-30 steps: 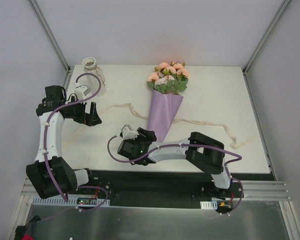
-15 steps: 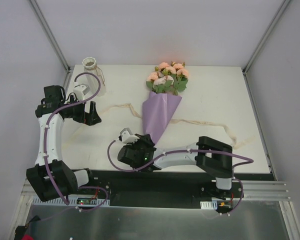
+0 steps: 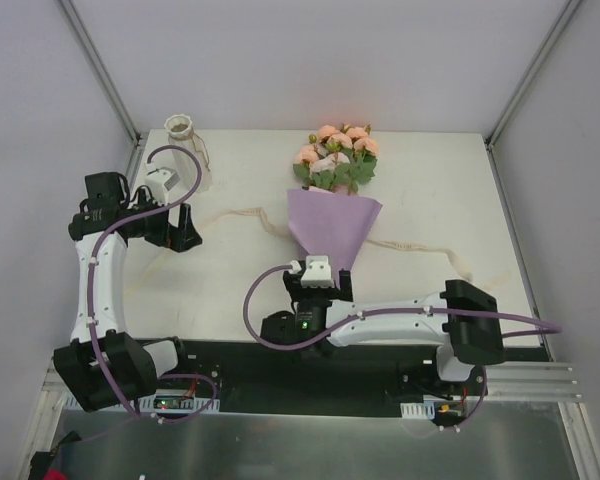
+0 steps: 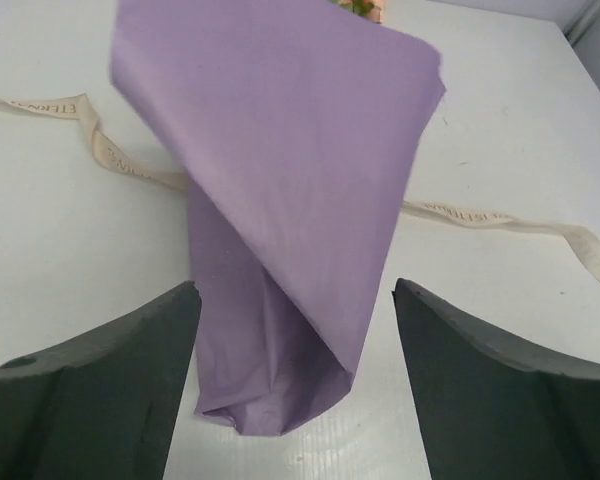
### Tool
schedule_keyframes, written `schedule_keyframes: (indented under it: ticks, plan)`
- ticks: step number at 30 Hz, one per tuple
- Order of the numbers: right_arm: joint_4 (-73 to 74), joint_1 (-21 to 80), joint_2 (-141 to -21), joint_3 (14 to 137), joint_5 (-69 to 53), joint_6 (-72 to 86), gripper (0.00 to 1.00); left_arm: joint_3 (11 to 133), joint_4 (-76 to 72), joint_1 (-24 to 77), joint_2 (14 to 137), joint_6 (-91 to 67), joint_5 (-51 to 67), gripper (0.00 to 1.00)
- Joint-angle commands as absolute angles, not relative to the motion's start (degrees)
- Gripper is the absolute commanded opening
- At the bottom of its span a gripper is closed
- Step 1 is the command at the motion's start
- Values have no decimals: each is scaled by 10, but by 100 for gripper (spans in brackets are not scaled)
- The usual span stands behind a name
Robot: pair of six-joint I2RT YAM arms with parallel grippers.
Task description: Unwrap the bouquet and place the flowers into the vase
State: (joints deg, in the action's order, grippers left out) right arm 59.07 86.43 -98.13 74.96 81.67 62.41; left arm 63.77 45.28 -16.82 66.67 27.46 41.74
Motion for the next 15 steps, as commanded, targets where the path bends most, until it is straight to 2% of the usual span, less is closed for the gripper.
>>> schedule_keyframes:
  ticks: [1,9,13,15]
  plan:
    - [950,899,-959,745,825,894,85,645,452,-164,657,273,428,99]
    - [950,883,-890,820,886,811,80,671,456,-142,650,265,408,99]
    - [934,770,-818,854,867,771,78,687,456,-113,646,254,385,99]
    - [864,730,-792,842,832,627,79,693,456,-96,647,249,374,99]
